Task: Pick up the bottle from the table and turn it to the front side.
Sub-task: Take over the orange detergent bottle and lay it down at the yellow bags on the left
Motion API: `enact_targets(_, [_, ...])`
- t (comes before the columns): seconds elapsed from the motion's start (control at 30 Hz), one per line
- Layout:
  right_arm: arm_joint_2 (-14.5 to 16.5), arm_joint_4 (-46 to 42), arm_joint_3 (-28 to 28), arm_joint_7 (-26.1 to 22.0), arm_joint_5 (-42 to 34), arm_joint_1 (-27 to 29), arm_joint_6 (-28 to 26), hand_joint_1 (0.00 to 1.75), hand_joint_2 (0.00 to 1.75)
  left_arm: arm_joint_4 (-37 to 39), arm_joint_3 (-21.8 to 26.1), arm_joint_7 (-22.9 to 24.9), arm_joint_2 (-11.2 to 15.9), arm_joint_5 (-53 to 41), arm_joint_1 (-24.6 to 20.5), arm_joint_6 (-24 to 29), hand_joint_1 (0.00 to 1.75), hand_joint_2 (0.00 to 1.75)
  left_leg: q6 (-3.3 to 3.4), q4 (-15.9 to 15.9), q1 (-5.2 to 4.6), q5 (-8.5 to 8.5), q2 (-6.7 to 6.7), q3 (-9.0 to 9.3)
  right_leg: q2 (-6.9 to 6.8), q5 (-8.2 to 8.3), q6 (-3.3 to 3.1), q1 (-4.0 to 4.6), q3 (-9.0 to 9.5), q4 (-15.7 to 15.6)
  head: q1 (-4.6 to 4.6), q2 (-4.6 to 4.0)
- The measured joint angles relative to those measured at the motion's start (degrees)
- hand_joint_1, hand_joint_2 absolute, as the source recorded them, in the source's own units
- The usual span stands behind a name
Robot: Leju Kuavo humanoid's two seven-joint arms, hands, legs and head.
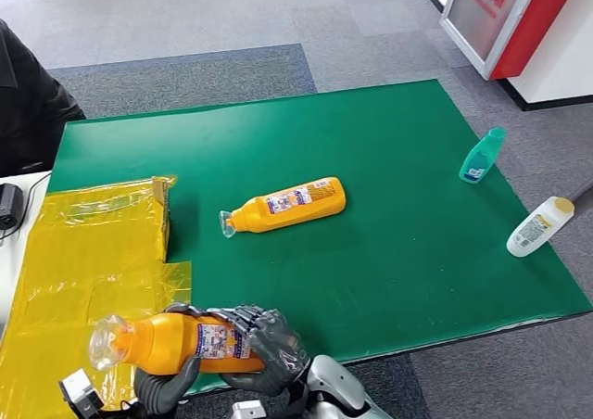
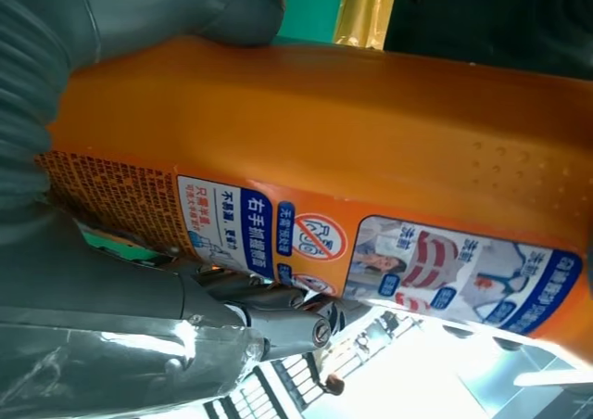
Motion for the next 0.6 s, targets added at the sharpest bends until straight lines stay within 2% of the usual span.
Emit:
enact_targets(0.03, [0.07, 0.20, 0.10, -0.02, 0.00, -0.14, 0.02, 1.67, 1.75, -0.12, 0.18, 0.00, -0.05, -0.14, 0.02, 0.03, 1.75, 1.75, 0.00, 0.00, 0.00, 0.00, 0.00, 0.00, 0.00, 0.00, 0.00, 0.00, 0.00, 0.00, 0.00, 0.00])
enact_targets(0.07, [0.14, 0.39, 0.19, -0.05, -0.01, -0.28, 0.03, 1.48, 1.75, -0.22, 0.34, 0.01, -0.09, -0.24, 0.06, 0.04, 1.75, 1.75, 0.00, 0.00, 0.00, 0.00, 0.00, 0.00, 0.00, 0.00, 0.00, 0.00, 0.00, 0.00, 0.01, 0.00])
enact_targets(0.13, [0.30, 0.68, 0.27, -0.10, -0.04, -0.50, 0.04, 0.66, 1.75, -0.39, 0.77, -0.01, -0.21, -0.76, 0.19, 0.48, 1.75, 1.75, 0.00, 0.00, 0.00, 0.00, 0.00, 0.00, 0.00, 0.00, 0.00, 0.00, 0.00, 0.00, 0.00, 0.00])
enact_targets(0.17, [0.36, 0.79, 0.29, -0.10, -0.10, -0.56, 0.03, 0.30, 1.75, -0.55, 1.02, -0.10, -0.31, -1.43, 0.25, 1.06, 1.75, 1.75, 0.00, 0.00, 0.00, 0.00, 0.00, 0.00, 0.00, 0.00, 0.00, 0.00, 0.00, 0.00, 0.00, 0.00])
enact_targets(0.2, [0.39, 0.85, 0.31, -0.05, -0.19, -0.61, 0.02, 0.05, 1.75, -0.78, 1.34, -0.31, -0.41, -2.39, 0.31, 1.94, 1.75, 1.75, 0.00, 0.00, 0.00, 0.00, 0.00, 0.00, 0.00, 0.00, 0.00, 0.00, 0.00, 0.00, 0.00, 0.00])
enact_targets(0.23, [0.42, 0.89, 0.33, 0.06, -0.29, -0.63, 0.01, 0.00, 1.75, -1.05, 1.78, -0.61, -0.49, -3.48, 0.34, 3.06, 1.75, 1.75, 0.00, 0.00, 0.00, 0.00, 0.00, 0.00, 0.00, 0.00, 0.00, 0.00, 0.00, 0.00, 0.01, 0.00])
enact_targets(0.37, [0.44, 0.69, 0.33, 0.58, -0.86, -0.56, -0.09, 0.00, 1.75, -2.33, 5.35, -2.04, -0.73, -6.18, 0.72, 8.35, 1.75, 1.75, -0.01, 0.00, 0.02, 0.00, 0.01, 0.00, 0.02, 0.00, -0.01, 0.02, -0.04, 0.00, -0.01, 0.00])
enact_targets(0.5, [0.36, -0.21, 0.22, 0.97, -1.32, -0.33, -0.17, 0.00, 1.75, -5.15, 11.42, -2.51, -1.77, -7.74, 1.52, 12.55, 1.75, 1.75, -0.02, 0.00, 0.09, 0.01, 0.02, 0.00, 0.02, -0.03, -0.06, 0.08, -0.05, 0.00, -0.01, 0.00])
enact_targets(0.6, [0.08, -1.11, 0.10, 1.22, -1.52, 0.02, -0.22, 0.00, 1.75, -7.94, 16.01, -2.69, -2.98, -11.43, 2.08, 17.59, 1.75, 1.75, -0.02, 0.00, 0.10, 0.00, 0.02, 0.00, 0.02, -0.04, -0.07, 0.09, -0.05, 0.00, 0.00, 0.00])
